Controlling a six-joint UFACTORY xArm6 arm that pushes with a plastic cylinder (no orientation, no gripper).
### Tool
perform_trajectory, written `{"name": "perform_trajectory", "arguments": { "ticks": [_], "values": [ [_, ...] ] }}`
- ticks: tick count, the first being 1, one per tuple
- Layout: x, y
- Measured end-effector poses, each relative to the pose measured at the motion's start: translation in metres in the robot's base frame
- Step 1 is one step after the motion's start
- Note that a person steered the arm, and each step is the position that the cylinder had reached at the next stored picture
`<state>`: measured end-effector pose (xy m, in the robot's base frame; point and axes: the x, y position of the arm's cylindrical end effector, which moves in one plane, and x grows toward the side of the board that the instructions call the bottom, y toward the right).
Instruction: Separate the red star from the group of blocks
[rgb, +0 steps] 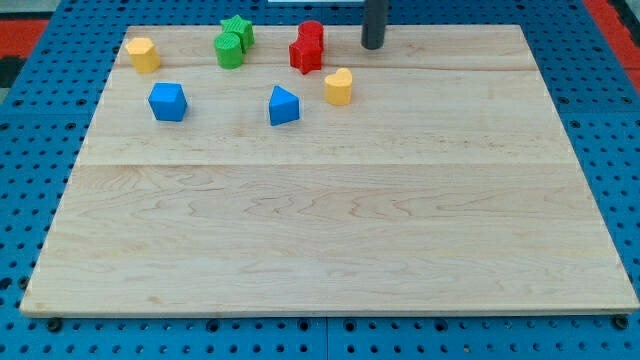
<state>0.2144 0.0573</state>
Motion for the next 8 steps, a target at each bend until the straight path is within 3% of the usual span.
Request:
{"name": "perform_trajectory", "arguments": {
  "ticks": [2,3,5,7,8],
  "values": [
    [0.002,-0.103],
    [-0.002,-0.127],
    [-0.022,-0.102],
    [-0.023,-0.191],
    [-0.022,-0.204]
  ]
}}
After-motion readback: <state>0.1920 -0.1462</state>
